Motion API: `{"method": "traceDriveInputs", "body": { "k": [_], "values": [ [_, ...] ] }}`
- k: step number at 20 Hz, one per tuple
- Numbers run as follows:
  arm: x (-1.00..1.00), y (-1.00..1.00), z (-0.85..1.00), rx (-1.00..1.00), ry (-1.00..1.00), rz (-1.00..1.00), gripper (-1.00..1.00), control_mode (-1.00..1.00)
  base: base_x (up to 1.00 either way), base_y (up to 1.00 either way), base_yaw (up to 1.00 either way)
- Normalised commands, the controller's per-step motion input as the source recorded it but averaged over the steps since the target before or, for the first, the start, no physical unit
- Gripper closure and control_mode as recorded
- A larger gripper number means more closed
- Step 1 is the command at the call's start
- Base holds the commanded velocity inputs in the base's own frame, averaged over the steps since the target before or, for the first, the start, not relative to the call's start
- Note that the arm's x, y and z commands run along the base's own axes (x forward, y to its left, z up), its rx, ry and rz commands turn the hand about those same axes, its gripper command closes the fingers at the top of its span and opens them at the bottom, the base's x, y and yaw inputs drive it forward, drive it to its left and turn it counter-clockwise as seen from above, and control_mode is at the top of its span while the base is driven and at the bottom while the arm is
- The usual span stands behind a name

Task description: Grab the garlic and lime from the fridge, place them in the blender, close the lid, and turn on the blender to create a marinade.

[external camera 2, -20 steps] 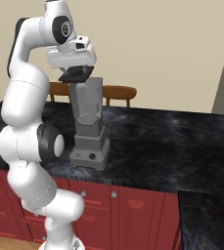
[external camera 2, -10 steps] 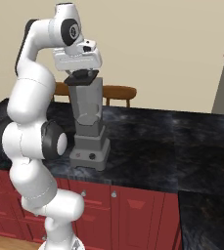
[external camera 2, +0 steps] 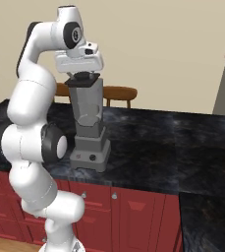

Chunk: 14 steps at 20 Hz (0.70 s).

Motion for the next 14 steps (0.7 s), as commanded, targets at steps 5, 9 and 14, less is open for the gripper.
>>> {"method": "traceDriveInputs", "body": {
  "k": [5, 9, 14],
  "values": [
    [0.01, -0.14, -0.04, 0.02, -0.02, 0.0, 1.0, -1.0, 0.0, 0.0, 0.0],
    [-0.13, -0.16, -0.17, 0.0, -0.05, 0.0, 1.0, -1.0, 0.0, 0.0, 0.0],
    [-0.39, -0.08, -0.01, 0.0, 0.0, 0.0, 1.0, -1.0, 0.0, 0.0, 0.0]
  ]
}}
